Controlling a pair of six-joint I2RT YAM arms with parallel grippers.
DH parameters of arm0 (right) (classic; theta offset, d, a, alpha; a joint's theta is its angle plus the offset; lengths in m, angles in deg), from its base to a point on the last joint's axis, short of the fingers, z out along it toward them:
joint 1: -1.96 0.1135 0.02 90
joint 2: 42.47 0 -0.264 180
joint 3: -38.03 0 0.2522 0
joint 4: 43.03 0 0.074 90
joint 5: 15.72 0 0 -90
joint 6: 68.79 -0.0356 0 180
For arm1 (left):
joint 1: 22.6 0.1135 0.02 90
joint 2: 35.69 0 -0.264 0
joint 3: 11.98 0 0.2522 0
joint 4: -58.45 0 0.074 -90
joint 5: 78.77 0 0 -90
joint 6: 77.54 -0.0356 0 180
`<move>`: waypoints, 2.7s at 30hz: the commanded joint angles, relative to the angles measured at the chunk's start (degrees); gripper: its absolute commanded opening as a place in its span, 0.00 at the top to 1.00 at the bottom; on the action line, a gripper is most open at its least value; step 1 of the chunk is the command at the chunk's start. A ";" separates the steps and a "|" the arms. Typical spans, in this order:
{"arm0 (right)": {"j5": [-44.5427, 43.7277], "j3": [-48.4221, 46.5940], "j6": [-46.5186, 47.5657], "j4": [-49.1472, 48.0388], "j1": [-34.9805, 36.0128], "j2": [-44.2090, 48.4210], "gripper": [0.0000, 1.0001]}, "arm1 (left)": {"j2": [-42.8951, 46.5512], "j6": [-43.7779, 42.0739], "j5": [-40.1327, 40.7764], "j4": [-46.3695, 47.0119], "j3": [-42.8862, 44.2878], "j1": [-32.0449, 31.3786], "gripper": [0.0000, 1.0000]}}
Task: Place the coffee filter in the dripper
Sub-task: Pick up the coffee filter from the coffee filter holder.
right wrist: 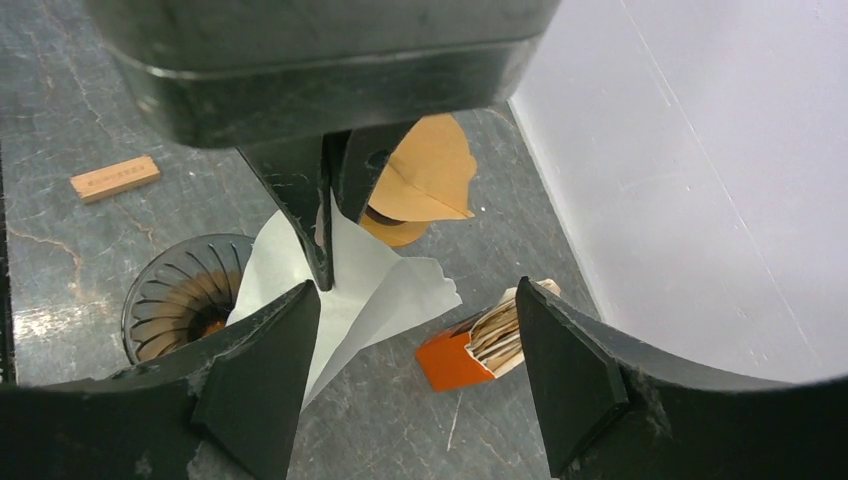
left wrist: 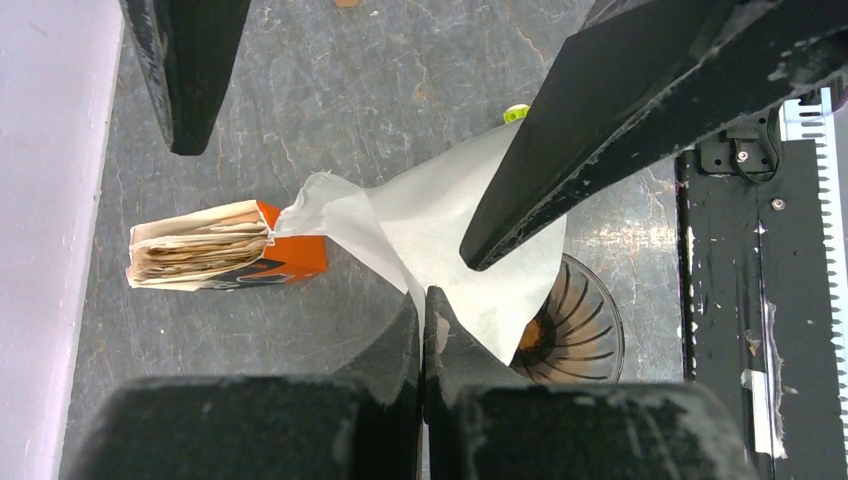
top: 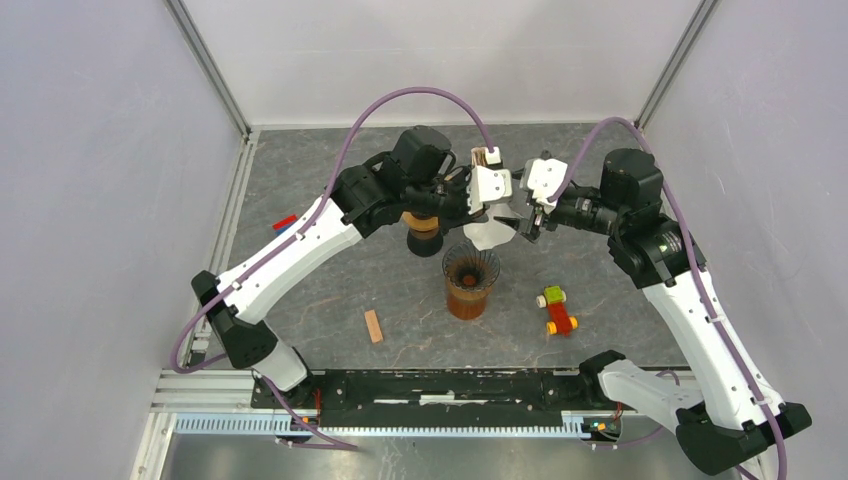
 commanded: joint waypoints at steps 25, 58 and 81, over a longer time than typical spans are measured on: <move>3.35 -0.85 -0.16 -1.15 -0.12 0.48 0.40 | 2.07 -4.41 0.30 -1.12 -0.34 -1.75 0.98; -8.57 3.69 -14.03 -11.10 -0.25 1.68 0.60 | 1.68 3.43 14.08 7.40 -1.13 -2.91 0.95; -2.78 1.22 -9.34 -5.63 -0.56 4.20 0.39 | 1.80 3.73 18.36 8.19 -2.28 -4.19 0.98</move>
